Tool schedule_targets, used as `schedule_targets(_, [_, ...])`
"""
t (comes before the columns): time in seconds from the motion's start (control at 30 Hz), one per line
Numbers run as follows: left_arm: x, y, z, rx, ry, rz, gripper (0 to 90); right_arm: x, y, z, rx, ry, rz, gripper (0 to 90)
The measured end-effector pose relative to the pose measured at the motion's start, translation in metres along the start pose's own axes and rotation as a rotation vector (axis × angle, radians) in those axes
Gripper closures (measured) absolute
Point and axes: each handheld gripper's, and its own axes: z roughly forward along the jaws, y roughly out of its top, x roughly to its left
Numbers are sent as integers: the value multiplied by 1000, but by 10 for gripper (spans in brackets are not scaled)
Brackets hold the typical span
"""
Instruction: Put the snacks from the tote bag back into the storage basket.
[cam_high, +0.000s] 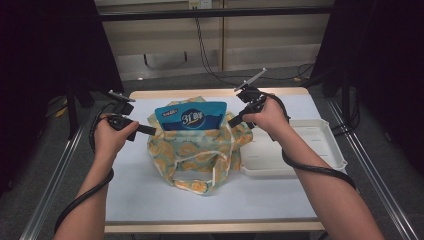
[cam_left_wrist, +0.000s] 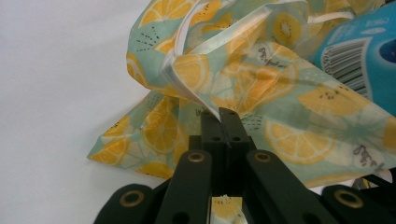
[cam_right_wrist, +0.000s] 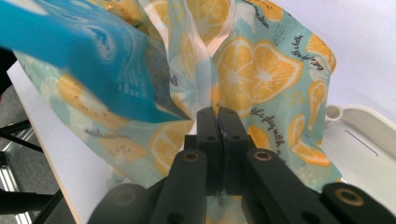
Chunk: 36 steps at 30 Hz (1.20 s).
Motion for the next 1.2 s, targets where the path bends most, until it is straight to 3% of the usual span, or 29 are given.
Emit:
schedule_targets(0.03, [1,0,0,0,5,6,900,-1,0,0,6,-4,2,900])
schedule_targets(0.07, [1,0,2,-16,11,-23,900,-2,1,0,8,-6,4,900])
schedule_targets(0.23, [9,1,4,-13,23,-27,900,-11,0,0,18,-23,18,900])
schedule_targets(0.27, [9,0,5,-20,24,-45,900,-13,-1,0,26,-32,14,900])
schedule_targets(0.43, [13,1,9,-12,37,-42,900,-20,-3,2,32,-53,26,900])
schedule_targets(0.73, [25,-2,19,-3,56,-86,900,-30,-7,10,38,-72,43,900])
schedule_targets(0.8, [28,-2,20,12,60,-74,900,-33,-9,13,36,-69,37,900])
schedule_targets(0.93, [31,-2,23,8,73,-86,900,-35,-10,19,33,-62,63,900])
schedule_targets(1.2, [39,-2,24,6,86,-106,900,-38,-12,32,43,-55,66,900])
